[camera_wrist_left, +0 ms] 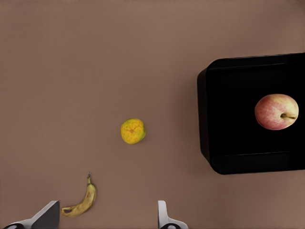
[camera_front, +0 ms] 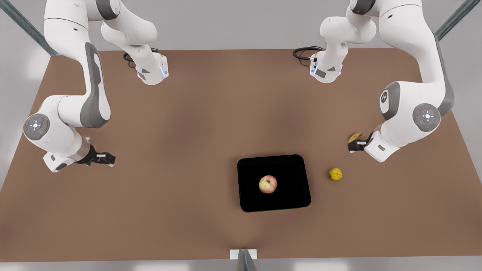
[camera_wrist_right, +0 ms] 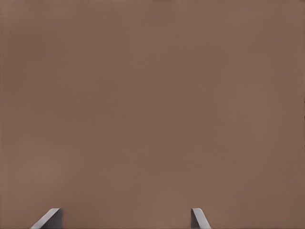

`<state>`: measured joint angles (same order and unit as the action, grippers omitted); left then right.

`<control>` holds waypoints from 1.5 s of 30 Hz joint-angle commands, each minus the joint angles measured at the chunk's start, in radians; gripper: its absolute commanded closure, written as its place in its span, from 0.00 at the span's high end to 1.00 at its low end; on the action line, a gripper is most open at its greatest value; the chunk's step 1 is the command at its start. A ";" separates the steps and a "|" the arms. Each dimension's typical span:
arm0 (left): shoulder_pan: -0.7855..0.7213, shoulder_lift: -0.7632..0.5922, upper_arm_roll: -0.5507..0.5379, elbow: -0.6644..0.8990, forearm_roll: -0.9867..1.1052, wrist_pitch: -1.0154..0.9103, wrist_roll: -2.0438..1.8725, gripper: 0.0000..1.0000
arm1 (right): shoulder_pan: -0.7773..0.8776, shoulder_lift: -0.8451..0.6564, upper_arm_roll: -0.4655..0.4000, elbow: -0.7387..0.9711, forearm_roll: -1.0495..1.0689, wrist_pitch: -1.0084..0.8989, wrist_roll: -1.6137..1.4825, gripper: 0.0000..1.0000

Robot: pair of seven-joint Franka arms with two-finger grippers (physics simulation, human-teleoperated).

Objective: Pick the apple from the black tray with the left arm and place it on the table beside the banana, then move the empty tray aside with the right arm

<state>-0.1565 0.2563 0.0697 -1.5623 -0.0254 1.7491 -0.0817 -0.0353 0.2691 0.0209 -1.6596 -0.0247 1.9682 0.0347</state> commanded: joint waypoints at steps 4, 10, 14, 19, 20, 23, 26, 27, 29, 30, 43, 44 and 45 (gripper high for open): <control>-0.018 0.000 -0.019 0.014 -0.008 0.056 0.034 1.00 | 0.000 0.010 -0.001 0.011 -0.003 0.084 0.042 1.00; -0.419 0.121 -0.036 0.102 0.021 0.141 -0.570 1.00 | 0.000 0.206 -0.010 0.142 -0.006 0.084 0.044 1.00; -0.449 0.244 -0.031 0.117 0.027 0.213 -0.655 1.00 | 0.000 0.125 -0.006 0.215 -0.004 0.012 0.044 1.00; -0.425 0.319 -0.021 0.114 0.061 0.334 -0.638 1.00 | 0.003 0.130 -0.007 0.213 -0.004 -0.025 0.045 1.00; -0.425 0.336 -0.022 0.119 0.055 0.345 -0.647 1.00 | 0.005 0.130 -0.007 0.213 -0.003 -0.035 0.045 1.00; -0.433 0.402 -0.028 0.183 0.050 0.461 -0.693 1.00 | 0.005 0.130 -0.007 0.213 -0.001 -0.065 0.045 1.00; -0.431 0.497 -0.027 0.265 0.051 0.495 -0.694 1.00 | 0.005 0.130 -0.006 0.213 -0.003 -0.065 0.045 1.00; -0.431 0.520 -0.027 0.265 0.051 0.540 -0.693 1.00 | 0.005 0.130 -0.006 0.213 -0.003 -0.065 0.045 1.00; -0.431 0.535 -0.027 0.257 0.059 0.550 -0.681 1.00 | 0.005 0.130 -0.006 0.213 -0.003 -0.065 0.045 1.00; -0.431 0.537 -0.027 0.255 0.061 0.550 -0.681 1.00 | 0.005 0.130 -0.006 0.213 -0.003 -0.065 0.045 1.00; -0.426 0.607 -0.024 0.254 0.127 0.575 -0.622 1.00 | 0.005 0.130 -0.007 0.213 -0.004 -0.065 0.045 1.00; -0.426 0.613 -0.022 0.254 0.127 0.576 -0.618 1.00 | 0.005 0.130 -0.006 0.213 -0.003 -0.065 0.045 1.00; -0.426 0.620 -0.022 0.254 0.125 0.590 -0.619 1.00 | 0.005 0.130 -0.007 0.213 -0.004 -0.065 0.045 1.00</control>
<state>-0.5832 0.8741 0.0471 -1.3091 0.0961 2.3142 -0.6558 -0.0307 0.4000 0.0140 -1.4471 -0.0293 1.9051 0.0777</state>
